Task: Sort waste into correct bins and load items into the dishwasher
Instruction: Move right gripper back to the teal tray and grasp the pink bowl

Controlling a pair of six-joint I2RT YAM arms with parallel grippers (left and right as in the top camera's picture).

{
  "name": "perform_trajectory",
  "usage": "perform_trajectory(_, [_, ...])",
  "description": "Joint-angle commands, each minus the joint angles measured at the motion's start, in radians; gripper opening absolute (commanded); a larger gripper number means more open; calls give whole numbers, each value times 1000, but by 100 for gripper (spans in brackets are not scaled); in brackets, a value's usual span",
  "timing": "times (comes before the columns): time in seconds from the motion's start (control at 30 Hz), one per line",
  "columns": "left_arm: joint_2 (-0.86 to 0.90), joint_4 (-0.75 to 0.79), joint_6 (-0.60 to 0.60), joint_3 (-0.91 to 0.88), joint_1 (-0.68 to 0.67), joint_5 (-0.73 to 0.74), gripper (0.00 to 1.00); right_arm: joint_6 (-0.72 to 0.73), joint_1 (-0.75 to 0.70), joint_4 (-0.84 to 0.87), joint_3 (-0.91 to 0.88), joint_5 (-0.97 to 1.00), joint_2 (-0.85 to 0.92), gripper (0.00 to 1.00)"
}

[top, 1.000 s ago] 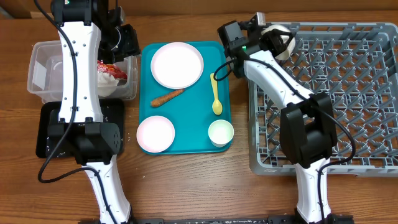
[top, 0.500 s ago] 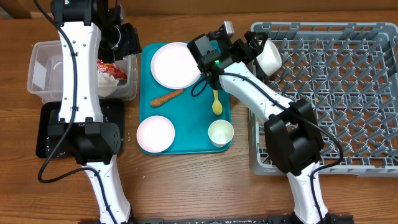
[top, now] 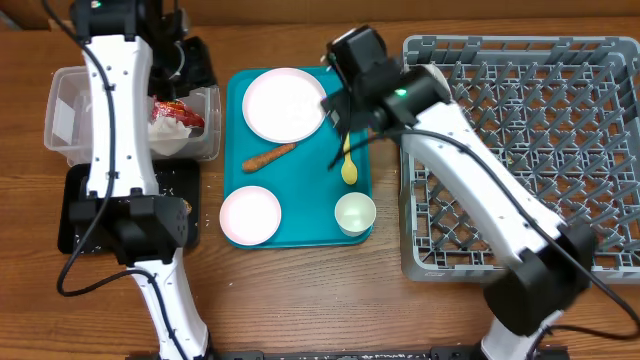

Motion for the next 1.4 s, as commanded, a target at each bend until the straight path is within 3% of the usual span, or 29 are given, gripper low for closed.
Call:
perform_trajectory(0.0, [-16,-13,24,19,50,8,57,22,0,-62,-4,-669,-3,98])
perform_trajectory(0.07, [-16,-22,24,19,69,6,57,22,7,-74,-23,-826,8,92])
perform_trajectory(0.17, [-16,-22,24,19,85,-6,58,25,47,-41,-84,-844,24,80])
perform_trajectory(0.43, [-16,-23,24,19,93,-7,57,428,171,167,-266,-513,79,67])
perform_trajectory(0.57, [-16,-23,24,19,93,-6,57,557,228,224,-301,-360,118,64])
perform_trajectory(0.73, [-16,-29,24,19,93,-7,56,606,269,269,-301,-335,199,58])
perform_trajectory(0.93, [-16,-40,24,19,93,-7,56,632,261,276,-301,-355,220,40])
perform_trajectory(0.97, [-16,-40,24,19,93,-7,56,640,259,276,-301,-352,221,34])
perform_trajectory(1.07, [-16,-39,24,19,93,-7,56,640,257,275,-301,-352,223,5])
perform_trajectory(1.37, [-16,-32,24,19,93,-7,57,621,206,132,-158,-348,202,4])
